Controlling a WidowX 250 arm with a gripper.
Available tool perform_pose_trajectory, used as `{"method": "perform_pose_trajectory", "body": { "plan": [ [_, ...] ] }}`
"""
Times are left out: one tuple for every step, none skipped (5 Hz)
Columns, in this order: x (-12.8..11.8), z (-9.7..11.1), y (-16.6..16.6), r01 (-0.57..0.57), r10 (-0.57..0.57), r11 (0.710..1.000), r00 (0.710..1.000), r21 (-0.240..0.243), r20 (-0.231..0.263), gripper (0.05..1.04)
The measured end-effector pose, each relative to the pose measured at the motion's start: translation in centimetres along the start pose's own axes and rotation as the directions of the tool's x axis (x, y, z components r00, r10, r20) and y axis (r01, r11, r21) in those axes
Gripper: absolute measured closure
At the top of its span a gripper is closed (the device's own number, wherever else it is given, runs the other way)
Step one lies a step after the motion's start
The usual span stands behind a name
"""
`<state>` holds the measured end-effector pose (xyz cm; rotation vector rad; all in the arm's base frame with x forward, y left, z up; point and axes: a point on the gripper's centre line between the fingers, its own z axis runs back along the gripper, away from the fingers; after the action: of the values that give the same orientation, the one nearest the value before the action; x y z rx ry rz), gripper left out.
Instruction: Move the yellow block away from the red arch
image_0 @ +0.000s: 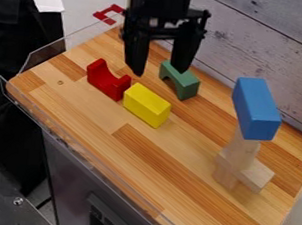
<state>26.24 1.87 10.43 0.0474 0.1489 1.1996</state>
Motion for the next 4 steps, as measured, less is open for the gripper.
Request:
{"method": "perform_pose_trajectory", "body": {
  "plan": [
    [1.8, -1.2, -0.2, -0.070, 0.070, 0.996, 0.998, -0.055, -0.003, 0.085],
    [2.7, -2.0, -0.2, -0.110, 0.110, 0.992, 0.994, -0.055, -0.010, 0.085],
    [3.2, -3.4, -0.7, -0.125, 0.124, 0.991, 0.992, -0.046, -0.023, 0.085],
    [3.3, -4.3, -1.0, -0.140, 0.139, 0.990, 0.990, -0.036, -0.038, 0.085]
  ]
}}
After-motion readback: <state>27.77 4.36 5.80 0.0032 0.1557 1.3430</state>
